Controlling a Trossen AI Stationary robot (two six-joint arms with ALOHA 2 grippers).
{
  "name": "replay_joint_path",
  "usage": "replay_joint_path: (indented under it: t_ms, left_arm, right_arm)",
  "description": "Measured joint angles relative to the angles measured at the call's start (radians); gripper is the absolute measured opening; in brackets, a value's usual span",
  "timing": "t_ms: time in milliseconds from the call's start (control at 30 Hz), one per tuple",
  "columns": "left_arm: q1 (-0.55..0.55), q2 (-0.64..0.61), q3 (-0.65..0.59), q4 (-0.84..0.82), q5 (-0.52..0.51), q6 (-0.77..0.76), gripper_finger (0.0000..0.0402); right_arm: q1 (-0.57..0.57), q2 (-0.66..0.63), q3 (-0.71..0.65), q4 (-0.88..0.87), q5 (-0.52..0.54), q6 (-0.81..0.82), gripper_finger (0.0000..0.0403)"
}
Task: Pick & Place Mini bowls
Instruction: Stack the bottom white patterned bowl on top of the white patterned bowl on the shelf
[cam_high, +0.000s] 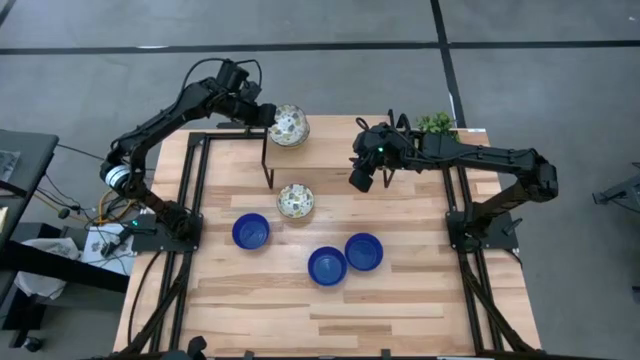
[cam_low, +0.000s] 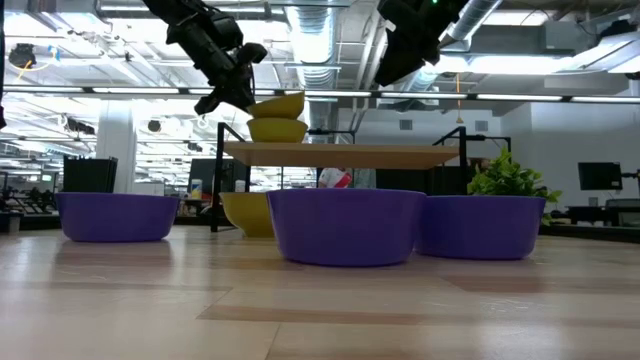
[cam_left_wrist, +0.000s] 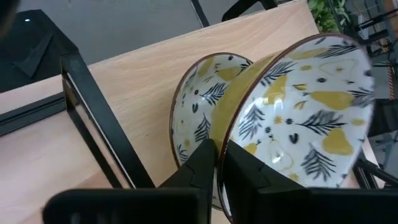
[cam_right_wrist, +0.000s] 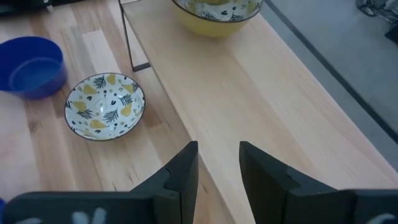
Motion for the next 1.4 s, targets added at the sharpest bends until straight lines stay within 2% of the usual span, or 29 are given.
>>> replay_joint_path:
  t_ms: [800,1200,1400]
  left_arm:
    - [0.000,-0.001,-0.001,-0.006,-0.049,0.034,0.0029]
    - [0.000,-0.002,-0.001,0.003,-0.046,0.033,0.0086]
    - [0.000,-0.002,-0.001,0.006,-0.051,0.033,0.0099]
  right_arm:
    - [0.047,0.000,0.000,0.000,0.002,0.055,0.0107]
    - [0.047,0.000,0.000,0.000,0.003,0.062,0.0107]
    - [0.047,0.000,0.000,0.007,0.003,0.062,0.0107]
